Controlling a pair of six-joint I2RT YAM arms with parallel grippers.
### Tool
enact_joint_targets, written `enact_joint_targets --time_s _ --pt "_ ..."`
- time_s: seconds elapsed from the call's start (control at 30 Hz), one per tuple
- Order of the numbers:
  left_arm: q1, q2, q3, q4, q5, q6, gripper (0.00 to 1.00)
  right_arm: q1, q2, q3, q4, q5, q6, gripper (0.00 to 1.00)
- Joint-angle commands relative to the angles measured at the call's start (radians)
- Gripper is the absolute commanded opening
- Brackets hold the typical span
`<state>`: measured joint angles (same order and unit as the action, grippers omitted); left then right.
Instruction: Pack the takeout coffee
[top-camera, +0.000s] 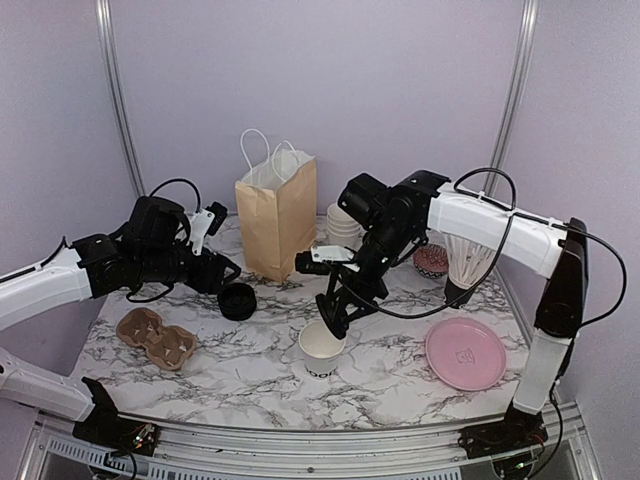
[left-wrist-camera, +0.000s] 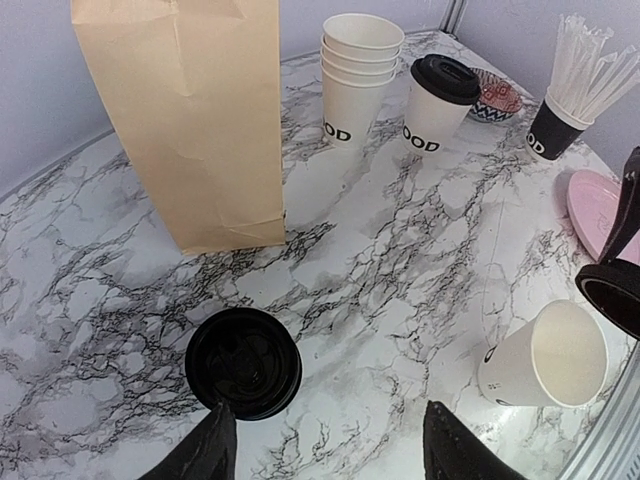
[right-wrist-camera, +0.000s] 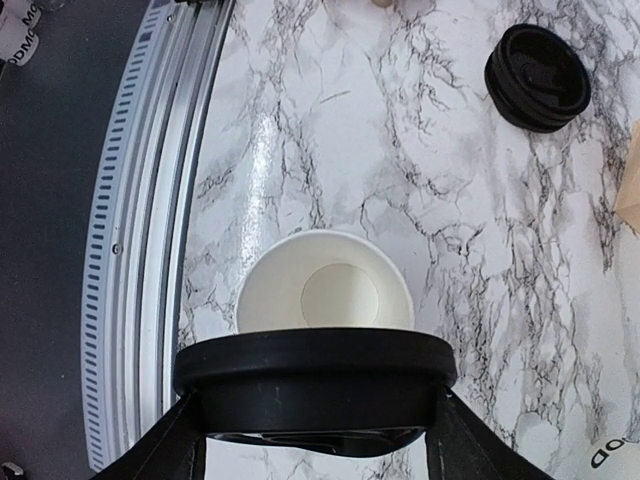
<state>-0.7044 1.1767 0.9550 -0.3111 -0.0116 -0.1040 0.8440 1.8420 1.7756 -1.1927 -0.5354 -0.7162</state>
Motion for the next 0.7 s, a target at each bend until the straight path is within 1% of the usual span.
enact_joint_targets --time_s 0.0,0.23,0.67 --pt "0.003 -0.037 -0.008 0.031 0.034 0.013 0.64 0.04 0.026 0.027 -0.077 0.093 -0.041 0.56" --pt "0.004 -0.034 -0.01 0.033 0.048 0.006 0.64 0.061 0.038 0.034 -0.065 0.111 -0.033 0.56" --pt "0.005 -0.028 -0.015 0.033 0.061 0.009 0.63 0.066 0.065 0.076 -0.075 0.122 -0.033 0.55"
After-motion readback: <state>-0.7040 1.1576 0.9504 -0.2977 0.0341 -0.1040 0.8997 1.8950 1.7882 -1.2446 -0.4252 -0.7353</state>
